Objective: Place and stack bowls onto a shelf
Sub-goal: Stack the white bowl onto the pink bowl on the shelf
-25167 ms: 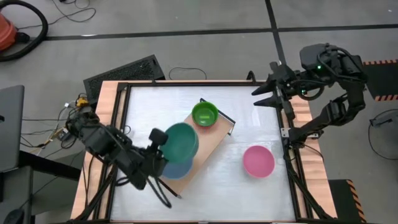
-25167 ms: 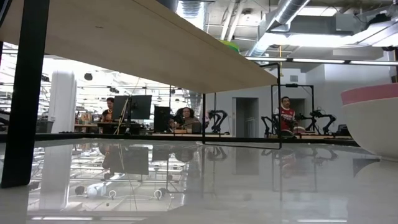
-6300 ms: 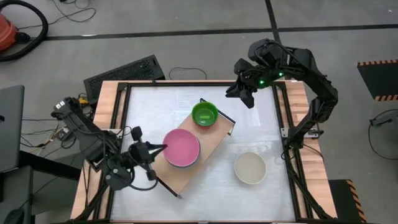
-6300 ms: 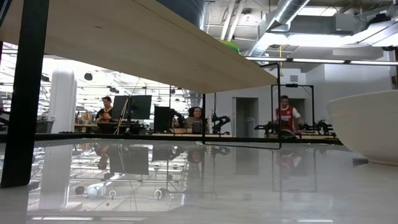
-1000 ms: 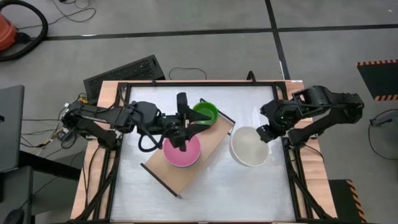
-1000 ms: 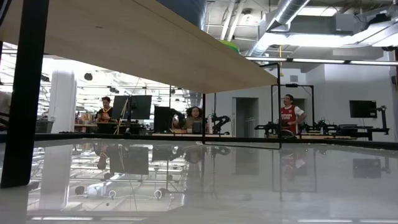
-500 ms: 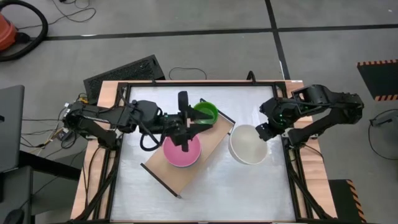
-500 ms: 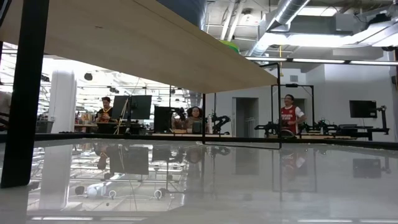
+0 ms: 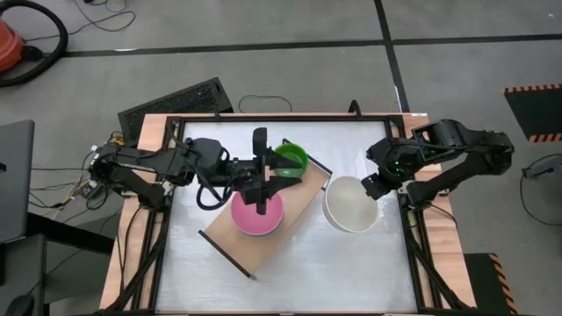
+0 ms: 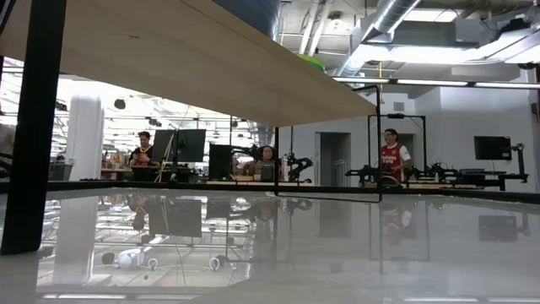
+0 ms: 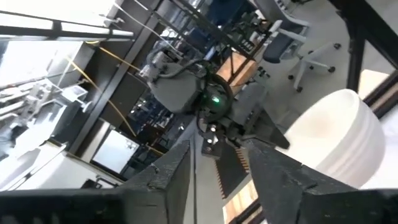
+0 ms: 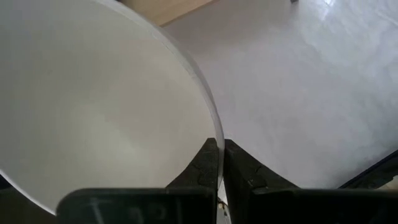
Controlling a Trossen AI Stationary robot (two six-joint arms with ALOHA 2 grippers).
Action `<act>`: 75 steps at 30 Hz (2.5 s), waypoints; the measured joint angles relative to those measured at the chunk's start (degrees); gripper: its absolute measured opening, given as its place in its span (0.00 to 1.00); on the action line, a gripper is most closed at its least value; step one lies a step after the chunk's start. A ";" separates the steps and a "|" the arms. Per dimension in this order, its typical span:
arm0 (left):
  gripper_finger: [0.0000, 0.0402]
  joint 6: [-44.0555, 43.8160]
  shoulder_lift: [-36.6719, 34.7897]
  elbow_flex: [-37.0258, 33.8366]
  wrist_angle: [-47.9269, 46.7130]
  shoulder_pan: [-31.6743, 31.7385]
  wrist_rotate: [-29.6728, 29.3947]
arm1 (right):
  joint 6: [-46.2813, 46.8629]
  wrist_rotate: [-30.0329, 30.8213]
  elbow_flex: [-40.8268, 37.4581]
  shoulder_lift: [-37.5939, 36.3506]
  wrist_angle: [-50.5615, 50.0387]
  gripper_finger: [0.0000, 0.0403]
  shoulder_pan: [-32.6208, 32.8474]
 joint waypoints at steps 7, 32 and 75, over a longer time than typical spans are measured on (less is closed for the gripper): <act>0.60 0.59 2.47 0.05 0.10 0.44 0.74 | 0.16 0.00 0.00 0.05 0.04 0.07 -0.01; 0.71 -18.75 7.13 -0.02 8.38 2.75 -10.01 | -19.29 1.98 10.30 8.50 -5.12 0.07 -11.58; 0.69 -62.26 7.50 7.17 -14.37 13.56 -20.91 | -43.19 40.87 24.70 17.01 7.96 0.07 -17.25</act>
